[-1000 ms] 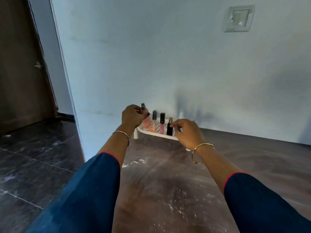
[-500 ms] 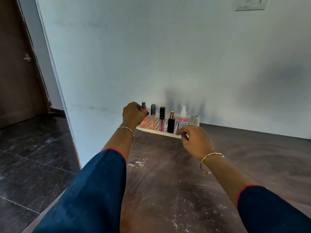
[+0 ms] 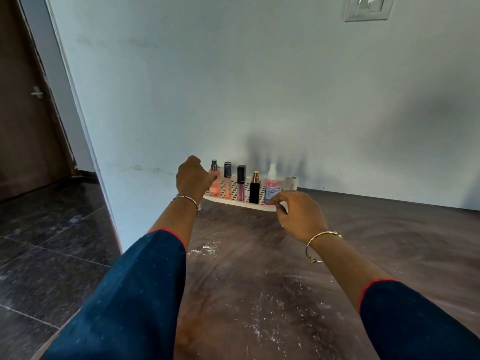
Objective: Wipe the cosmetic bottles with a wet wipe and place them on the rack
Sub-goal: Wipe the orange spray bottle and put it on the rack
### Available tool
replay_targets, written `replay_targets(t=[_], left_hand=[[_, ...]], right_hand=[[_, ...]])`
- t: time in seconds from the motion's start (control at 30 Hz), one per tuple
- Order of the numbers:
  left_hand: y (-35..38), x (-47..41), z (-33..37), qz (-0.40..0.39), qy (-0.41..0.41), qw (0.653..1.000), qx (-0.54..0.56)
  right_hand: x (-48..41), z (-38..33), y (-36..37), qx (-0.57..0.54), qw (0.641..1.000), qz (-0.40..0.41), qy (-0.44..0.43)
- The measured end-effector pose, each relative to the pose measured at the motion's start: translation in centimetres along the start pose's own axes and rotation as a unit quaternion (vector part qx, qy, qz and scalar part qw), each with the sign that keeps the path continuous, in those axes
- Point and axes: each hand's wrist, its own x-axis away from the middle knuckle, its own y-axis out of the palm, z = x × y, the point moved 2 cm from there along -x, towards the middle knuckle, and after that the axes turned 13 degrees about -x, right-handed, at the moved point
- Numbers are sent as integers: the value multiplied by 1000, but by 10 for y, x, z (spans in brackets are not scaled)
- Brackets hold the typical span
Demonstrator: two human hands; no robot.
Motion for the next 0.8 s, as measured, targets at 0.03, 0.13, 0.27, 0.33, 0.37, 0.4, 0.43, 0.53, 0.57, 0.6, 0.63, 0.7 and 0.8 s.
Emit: replay_targets(t=[0.03, 0.13, 0.27, 0.33, 0.37, 0.4, 0.43, 0.53, 0.57, 0.6, 0.63, 0.7, 0.8], left_hand=[[-6, 6, 1, 5, -5, 1000, -4], [-24, 27, 9, 3, -8, 1000, -17], [-38, 69, 25, -25, 18, 999, -39], [-41, 94, 32, -59, 28, 997, -52], [-42, 108, 36, -85, 37, 994, -55], [-42, 122, 38, -115, 48, 991, -52], [-41, 136, 41, -146, 59, 986, -45], [-37, 177, 51, -205, 77, 976, -9], [-36, 190, 55, -215, 80, 973, 7], [-34, 204, 60, -228, 84, 970, 31], [-31, 218, 65, -243, 84, 965, 59], [-25, 244, 77, -274, 84, 953, 103], [-13, 286, 97, -314, 105, 935, 129]], right_hand=[[3, -2, -5, -4, 1000, 0, 2], [14, -11, -23, -12, 1000, -6, 15], [40, -25, -50, -30, 998, -37, 35], [59, -28, -64, -41, 997, -49, 42], [72, -29, -72, -40, 997, -56, 47], [84, -28, -79, -36, 996, -64, 54], [98, -27, -87, -36, 995, -73, 62], [137, -20, -113, -45, 992, -87, 85], [149, -18, -122, -42, 991, -93, 91], [161, -15, -131, -39, 989, -101, 98], [172, -13, -140, -38, 988, -109, 104], [190, -7, -157, -35, 988, -104, 111], [215, 5, -186, -50, 989, -56, 129]])
